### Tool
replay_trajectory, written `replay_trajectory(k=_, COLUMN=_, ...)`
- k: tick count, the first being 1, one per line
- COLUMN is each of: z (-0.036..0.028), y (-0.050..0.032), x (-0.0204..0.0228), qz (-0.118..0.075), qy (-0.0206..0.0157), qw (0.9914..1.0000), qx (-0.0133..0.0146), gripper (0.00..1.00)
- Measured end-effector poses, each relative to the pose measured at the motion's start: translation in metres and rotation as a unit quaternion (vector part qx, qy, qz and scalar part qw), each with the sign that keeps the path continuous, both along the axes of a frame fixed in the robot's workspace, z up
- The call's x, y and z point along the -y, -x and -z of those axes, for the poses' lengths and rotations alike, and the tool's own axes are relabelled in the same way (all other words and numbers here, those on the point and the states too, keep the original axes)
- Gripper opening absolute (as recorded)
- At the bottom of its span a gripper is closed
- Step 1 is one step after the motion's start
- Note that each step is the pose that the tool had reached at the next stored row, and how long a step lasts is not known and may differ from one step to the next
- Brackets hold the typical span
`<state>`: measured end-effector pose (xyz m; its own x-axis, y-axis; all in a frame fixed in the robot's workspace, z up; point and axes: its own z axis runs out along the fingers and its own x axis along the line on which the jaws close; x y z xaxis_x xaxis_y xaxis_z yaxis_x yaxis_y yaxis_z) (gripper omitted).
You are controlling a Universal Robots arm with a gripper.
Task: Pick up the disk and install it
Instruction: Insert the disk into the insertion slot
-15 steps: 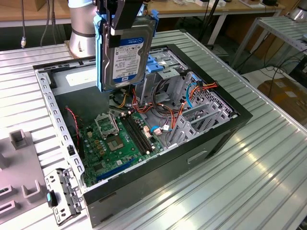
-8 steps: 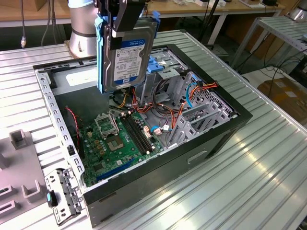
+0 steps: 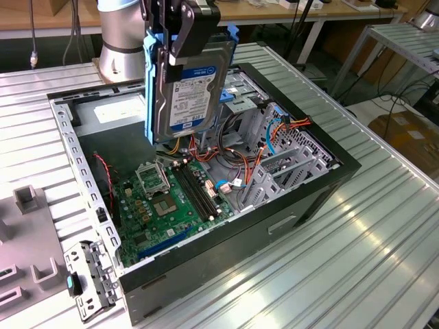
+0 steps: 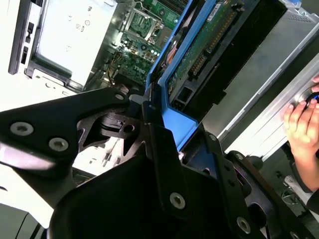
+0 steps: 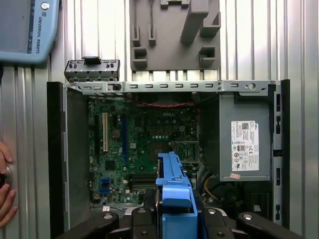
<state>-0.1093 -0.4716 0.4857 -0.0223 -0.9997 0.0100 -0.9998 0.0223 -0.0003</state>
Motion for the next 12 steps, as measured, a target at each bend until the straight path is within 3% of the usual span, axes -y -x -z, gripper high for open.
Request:
replay_trajectory(k=9, z=0.0000, y=-0.0007, x=0.0015, qz=0.000, qy=0.0001, qw=1.00000, qx=0.0000, gripper=0.37)
replay_trajectory(k=12, z=0.0000, y=-0.0065, x=0.0015, qz=0.000, qy=0.0002, qw=1.00000, qx=0.0000, gripper=0.37)
